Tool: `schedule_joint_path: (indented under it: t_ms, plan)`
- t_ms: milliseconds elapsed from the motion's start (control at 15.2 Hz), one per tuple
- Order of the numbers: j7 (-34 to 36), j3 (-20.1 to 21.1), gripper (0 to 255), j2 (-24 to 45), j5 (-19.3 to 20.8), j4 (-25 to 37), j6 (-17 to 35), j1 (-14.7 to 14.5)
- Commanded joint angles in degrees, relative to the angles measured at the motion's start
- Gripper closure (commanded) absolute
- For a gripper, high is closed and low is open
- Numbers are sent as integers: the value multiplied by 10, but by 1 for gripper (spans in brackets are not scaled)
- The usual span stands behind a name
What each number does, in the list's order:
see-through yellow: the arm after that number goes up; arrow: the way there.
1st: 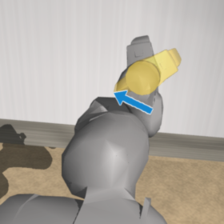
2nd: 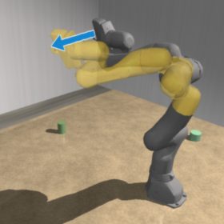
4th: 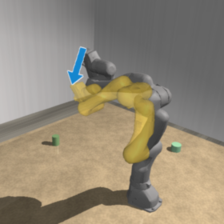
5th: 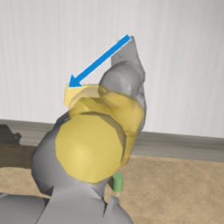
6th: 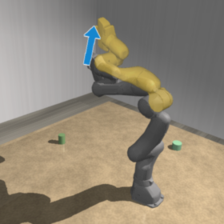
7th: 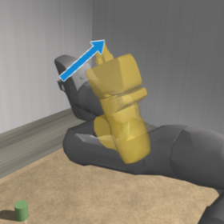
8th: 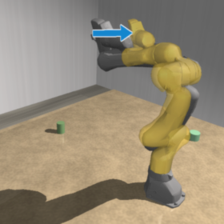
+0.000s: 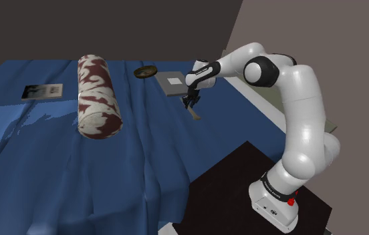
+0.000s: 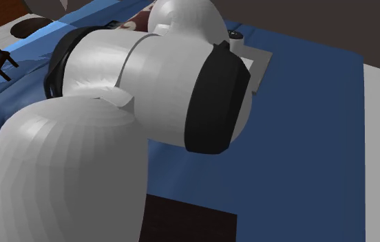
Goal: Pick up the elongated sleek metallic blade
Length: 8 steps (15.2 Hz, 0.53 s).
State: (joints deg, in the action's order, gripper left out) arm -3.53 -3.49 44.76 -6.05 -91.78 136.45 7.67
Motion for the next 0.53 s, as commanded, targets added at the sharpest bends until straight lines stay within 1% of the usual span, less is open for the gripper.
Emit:
schedule_joint_path:
  t_ms: [0, 66, 462]
  plan:
    - [0, 2, 255, 1, -1, -2, 0, -1]
    - [1, 2, 255, 5, -1, 1, 2, -2]
    - [3, 0, 255, -29, 2, -7, -25, -4]
